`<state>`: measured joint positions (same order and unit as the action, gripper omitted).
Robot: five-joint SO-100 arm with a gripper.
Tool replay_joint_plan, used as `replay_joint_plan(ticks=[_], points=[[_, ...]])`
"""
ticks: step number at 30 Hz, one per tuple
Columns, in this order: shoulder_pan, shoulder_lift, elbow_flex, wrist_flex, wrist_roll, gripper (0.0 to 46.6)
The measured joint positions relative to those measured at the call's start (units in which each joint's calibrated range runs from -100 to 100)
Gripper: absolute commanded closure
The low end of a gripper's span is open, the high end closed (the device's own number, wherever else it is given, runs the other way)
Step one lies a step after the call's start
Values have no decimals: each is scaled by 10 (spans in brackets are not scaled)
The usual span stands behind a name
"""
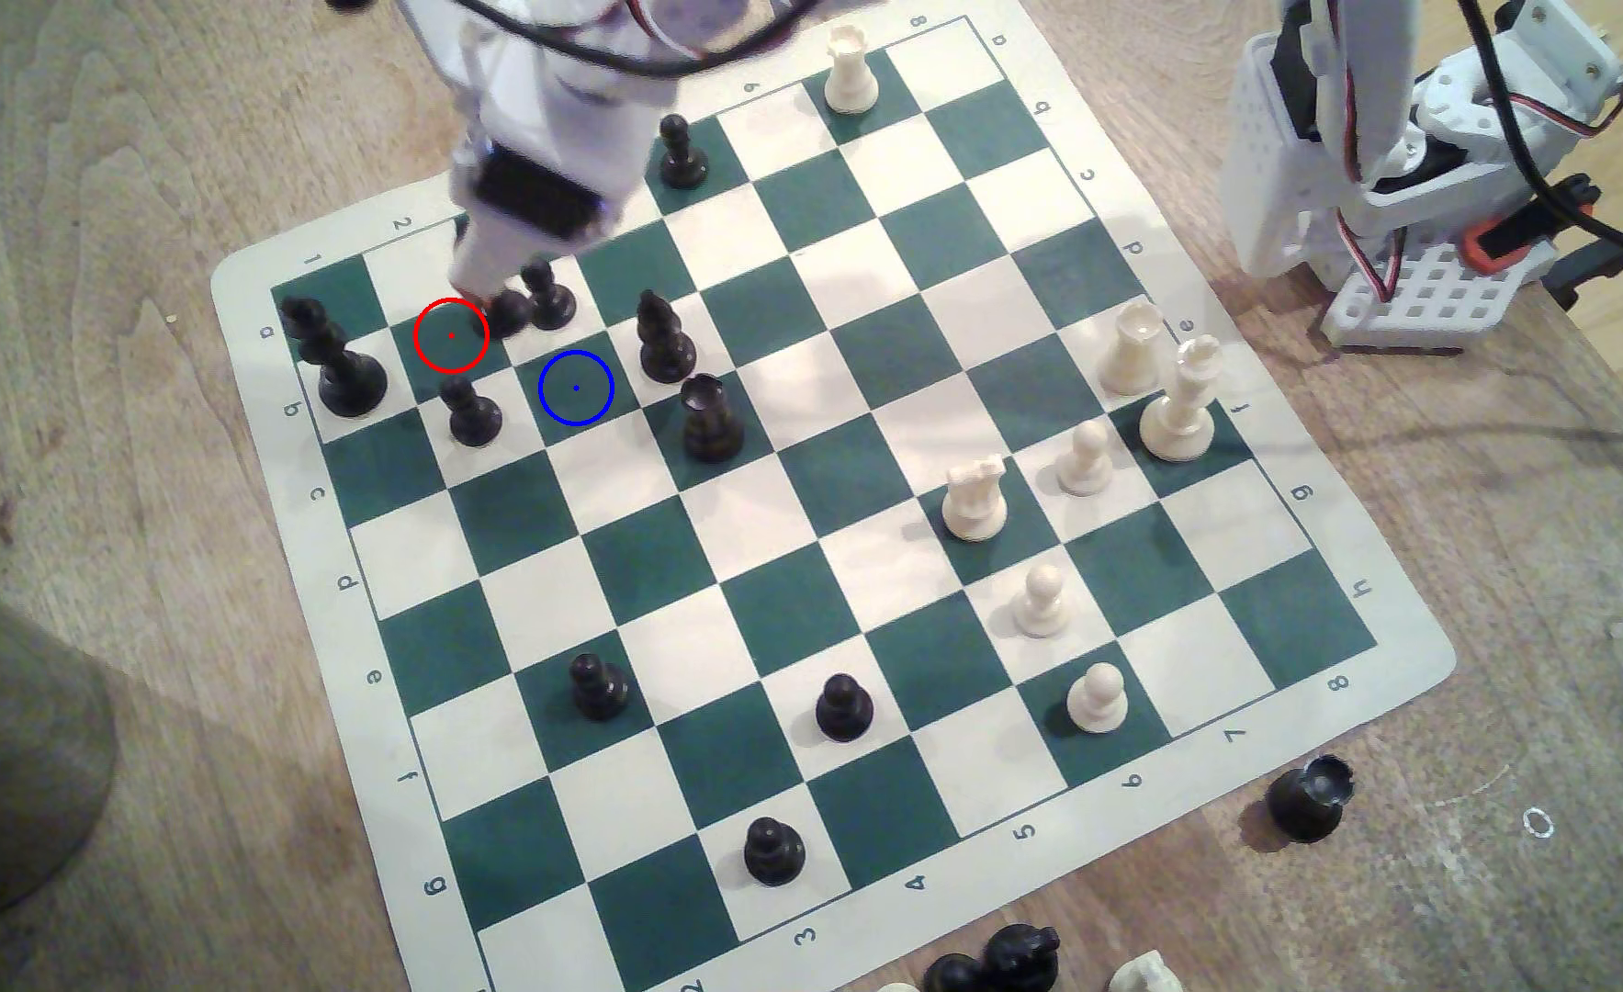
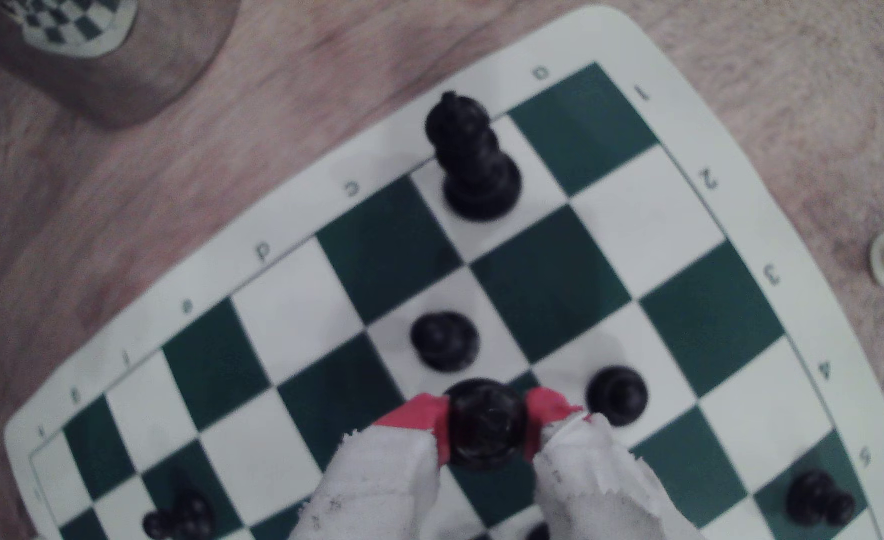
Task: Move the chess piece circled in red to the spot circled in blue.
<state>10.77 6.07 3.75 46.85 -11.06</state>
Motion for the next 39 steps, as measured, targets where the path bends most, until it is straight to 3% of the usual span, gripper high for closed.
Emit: replay_joint_plan(ticks=[7, 39], points=[[-19, -21, 83, -34, -2, 464], [-5, 39, 86, -68, 2, 464]])
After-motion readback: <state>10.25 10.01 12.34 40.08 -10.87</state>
